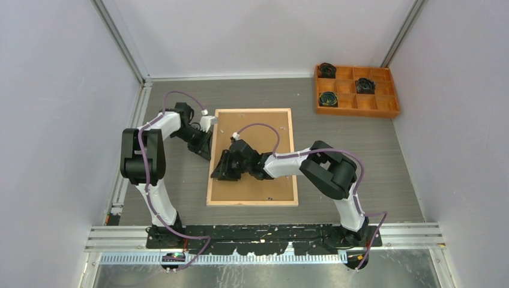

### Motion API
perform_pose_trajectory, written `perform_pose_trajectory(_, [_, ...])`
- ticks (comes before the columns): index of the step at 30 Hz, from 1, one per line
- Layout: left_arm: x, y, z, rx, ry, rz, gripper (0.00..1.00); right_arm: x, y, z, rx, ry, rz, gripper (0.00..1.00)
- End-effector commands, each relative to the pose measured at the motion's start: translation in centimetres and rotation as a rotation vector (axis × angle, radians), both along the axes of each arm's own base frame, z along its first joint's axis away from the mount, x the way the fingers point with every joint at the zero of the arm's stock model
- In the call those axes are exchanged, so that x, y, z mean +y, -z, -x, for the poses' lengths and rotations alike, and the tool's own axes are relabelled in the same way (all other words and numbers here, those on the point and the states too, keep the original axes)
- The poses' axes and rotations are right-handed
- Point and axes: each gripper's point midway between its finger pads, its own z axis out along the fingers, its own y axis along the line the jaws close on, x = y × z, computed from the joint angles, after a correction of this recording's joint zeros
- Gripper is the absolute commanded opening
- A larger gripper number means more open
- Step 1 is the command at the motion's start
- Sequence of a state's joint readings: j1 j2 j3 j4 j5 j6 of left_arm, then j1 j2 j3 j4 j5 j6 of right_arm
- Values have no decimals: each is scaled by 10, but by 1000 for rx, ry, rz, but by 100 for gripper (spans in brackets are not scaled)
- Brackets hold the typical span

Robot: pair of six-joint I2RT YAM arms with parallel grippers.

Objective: Put the photo into the frame
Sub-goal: Install the photo frame at the center of the board.

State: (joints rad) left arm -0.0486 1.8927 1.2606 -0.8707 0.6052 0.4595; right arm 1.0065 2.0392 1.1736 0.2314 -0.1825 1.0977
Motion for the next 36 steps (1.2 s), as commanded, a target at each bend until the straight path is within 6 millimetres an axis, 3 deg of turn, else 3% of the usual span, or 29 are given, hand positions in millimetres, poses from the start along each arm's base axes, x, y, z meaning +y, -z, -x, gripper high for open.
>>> perform_pose_trajectory(1, [-3,-1,-6,-23,29,14,13,15,-14,-6,-40,-18,-44,42])
perform_pose_trajectory(22, [-3,-2,-3,-18,34,16,9,22,-13,-2,-26,-87,-69,38])
perform_pose_trajectory(30, [-3,-4,-5,-25,36,11,9,20,-35,-12,-80,-97,-86,38])
perform_pose_trajectory(36, [0,-11,-14,-40,14,8,8,8,-63,-40,-132,-59,-117,41])
